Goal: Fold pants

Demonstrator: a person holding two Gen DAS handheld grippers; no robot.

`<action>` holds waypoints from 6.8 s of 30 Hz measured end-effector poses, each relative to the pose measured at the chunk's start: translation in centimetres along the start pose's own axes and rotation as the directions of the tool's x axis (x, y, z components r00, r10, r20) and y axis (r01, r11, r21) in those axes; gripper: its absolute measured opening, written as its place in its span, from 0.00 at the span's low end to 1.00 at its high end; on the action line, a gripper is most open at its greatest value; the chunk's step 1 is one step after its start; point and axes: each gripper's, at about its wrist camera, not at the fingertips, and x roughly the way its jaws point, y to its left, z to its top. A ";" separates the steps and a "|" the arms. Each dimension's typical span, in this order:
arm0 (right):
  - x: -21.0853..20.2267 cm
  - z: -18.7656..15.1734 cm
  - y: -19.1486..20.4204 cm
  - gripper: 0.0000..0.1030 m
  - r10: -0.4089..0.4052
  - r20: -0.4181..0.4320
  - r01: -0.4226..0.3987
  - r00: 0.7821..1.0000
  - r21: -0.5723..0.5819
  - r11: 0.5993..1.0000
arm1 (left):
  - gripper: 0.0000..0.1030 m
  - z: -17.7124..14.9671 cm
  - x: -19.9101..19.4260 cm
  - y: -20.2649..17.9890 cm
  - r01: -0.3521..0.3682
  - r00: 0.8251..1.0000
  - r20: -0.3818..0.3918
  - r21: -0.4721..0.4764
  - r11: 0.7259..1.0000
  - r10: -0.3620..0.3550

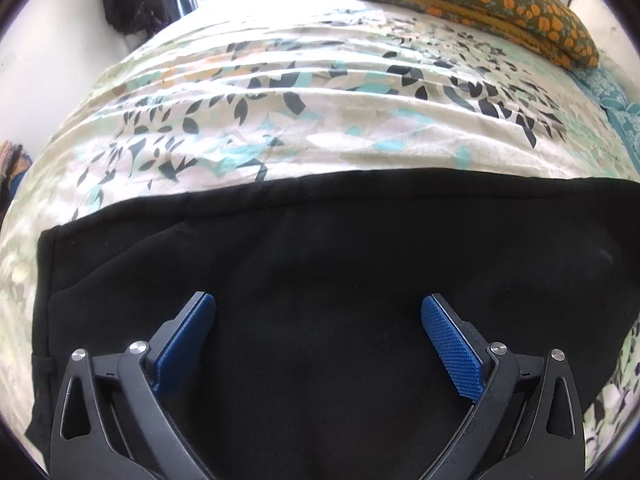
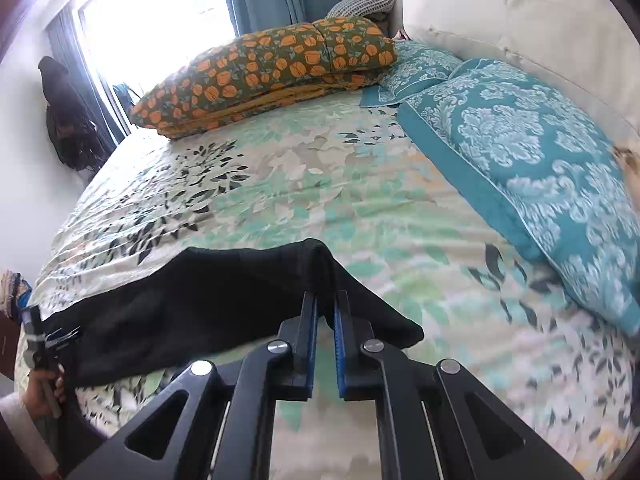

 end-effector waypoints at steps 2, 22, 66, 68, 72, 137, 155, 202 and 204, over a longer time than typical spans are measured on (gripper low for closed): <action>-4.8 -5.5 -0.6 0.03 0.018 0.026 -0.019 1.000 0.060 0.998 | 0.99 -1.4 -2.2 1.1 0.100 0.995 -0.007 -0.063 0.993 -0.100; -8.0 -20.2 -5.0 0.03 -0.046 0.131 -0.019 0.990 0.455 0.890 | 0.99 -1.1 -3.5 -3.6 0.286 0.942 -0.096 -0.266 0.921 -0.320; -10.5 -26.8 -12.1 0.24 0.192 -0.171 -0.081 0.966 0.506 0.859 | 0.03 -15.7 -13.9 6.1 0.517 0.839 0.006 -0.319 0.795 -0.544; -10.8 -26.2 -11.4 0.13 0.134 -0.211 -0.023 0.968 0.459 0.888 | 0.03 -15.3 -13.8 5.8 0.507 0.846 -0.001 -0.309 0.805 -0.533; -12.4 -23.3 -9.7 0.07 0.061 -0.238 0.026 0.969 0.345 0.938 | 0.03 -13.7 -14.8 5.5 0.498 0.858 0.022 -0.282 0.820 -0.514; -3.0 -15.6 -14.2 0.05 -0.256 -0.384 0.246 0.887 -0.075 0.966 | 0.13 -29.8 -18.0 -1.5 0.377 0.918 -0.132 0.000 0.926 -0.373; -8.1 -15.3 -9.7 0.66 -0.447 -0.118 0.433 0.887 -0.124 0.893 | 0.68 -28.7 -23.1 1.5 0.407 0.910 -0.124 0.089 0.909 -0.395; -1.9 -30.6 19.9 1.00 -0.040 -0.196 0.009 0.980 -0.158 0.987 | 0.93 -14.4 -12.7 -4.9 0.202 0.972 0.058 0.285 0.937 -0.227; -1.9 -30.7 19.9 1.00 -0.041 -0.195 0.010 0.980 -0.159 0.987 | 0.94 -14.2 -10.2 -5.8 0.157 0.985 0.018 0.303 0.940 -0.170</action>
